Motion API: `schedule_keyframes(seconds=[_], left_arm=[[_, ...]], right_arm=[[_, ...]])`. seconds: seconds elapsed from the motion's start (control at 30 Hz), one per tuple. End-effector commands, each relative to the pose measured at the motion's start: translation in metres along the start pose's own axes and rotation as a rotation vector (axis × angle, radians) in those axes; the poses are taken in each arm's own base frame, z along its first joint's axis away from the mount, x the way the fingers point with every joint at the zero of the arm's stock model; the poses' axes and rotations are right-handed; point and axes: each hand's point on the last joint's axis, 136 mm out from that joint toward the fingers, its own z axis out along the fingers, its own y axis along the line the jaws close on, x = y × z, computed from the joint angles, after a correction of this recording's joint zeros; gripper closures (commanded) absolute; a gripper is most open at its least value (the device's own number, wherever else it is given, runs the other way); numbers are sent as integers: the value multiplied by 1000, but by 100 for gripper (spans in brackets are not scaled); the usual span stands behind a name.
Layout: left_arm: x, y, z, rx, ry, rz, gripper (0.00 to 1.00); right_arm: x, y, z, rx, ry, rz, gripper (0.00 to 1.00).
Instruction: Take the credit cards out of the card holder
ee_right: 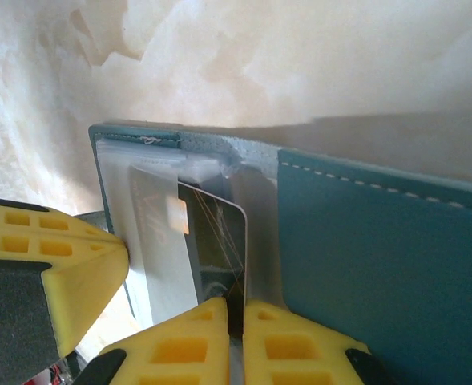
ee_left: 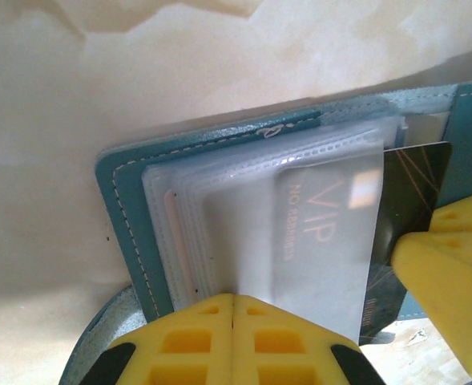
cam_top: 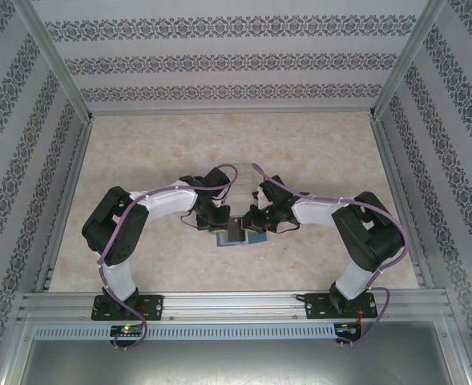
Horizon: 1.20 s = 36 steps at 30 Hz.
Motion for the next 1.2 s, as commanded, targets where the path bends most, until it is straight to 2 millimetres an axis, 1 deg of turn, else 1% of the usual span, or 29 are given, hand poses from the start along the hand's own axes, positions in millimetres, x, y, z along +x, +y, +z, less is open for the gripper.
schedule_keyframes(seconds=[0.0, 0.3, 0.47, 0.8, 1.07, 1.17], left_arm=[[14, 26, 20, -102, 61, -7, 97], [14, 26, 20, -104, 61, -3, 97], [13, 26, 17, -111, 54, 4, 97], [11, 24, 17, -110, 53, 16, 97], [10, 23, 18, -104, 53, 17, 97], [10, 23, 18, -103, 53, 17, 97]], right_arm=[[2, -20, -10, 111, 1, -12, 89], [3, -41, -28, 281, 14, -64, 89], [0, -45, -34, 332, 6, -78, 90], [-7, -48, -44, 398, -16, -97, 91], [-9, -33, -42, 365, -18, -120, 90], [-7, -21, -37, 306, -8, -115, 89]])
